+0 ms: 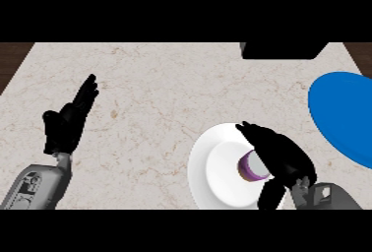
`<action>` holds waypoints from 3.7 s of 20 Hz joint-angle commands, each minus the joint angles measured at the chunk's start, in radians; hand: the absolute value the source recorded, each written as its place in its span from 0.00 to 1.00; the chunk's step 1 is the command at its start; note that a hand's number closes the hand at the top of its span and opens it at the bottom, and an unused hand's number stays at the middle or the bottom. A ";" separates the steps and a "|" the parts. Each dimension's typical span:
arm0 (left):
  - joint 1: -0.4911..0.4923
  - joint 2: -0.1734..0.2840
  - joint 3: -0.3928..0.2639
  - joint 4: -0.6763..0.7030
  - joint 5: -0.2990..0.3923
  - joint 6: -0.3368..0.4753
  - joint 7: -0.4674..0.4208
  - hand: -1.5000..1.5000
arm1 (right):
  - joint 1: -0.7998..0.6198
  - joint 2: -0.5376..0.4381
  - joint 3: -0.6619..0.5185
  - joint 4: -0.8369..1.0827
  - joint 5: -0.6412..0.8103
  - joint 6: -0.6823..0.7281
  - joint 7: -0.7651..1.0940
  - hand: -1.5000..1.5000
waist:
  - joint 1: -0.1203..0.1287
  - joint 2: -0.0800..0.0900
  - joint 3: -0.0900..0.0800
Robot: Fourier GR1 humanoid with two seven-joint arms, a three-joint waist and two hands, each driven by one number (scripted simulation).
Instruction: Pick the can from the plate and place it in the plate
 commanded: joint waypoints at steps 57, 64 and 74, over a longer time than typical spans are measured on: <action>-0.038 -0.113 0.067 -0.027 -0.120 -0.099 0.041 0.50 | -0.103 -0.629 -0.863 1.159 -0.158 -0.068 -1.758 1.00 | 0.054 0.015 0.005; -0.072 -0.117 0.085 0.037 -0.126 -0.101 0.015 0.50 | -0.259 -0.534 -0.718 1.242 -0.049 -0.173 -1.733 1.00 | 0.044 0.014 0.003; -0.038 -0.128 0.088 0.002 -0.138 -0.093 0.026 0.50 | -0.385 -0.359 -0.602 1.455 0.135 -0.337 -1.594 0.00 | 0.032 0.009 0.002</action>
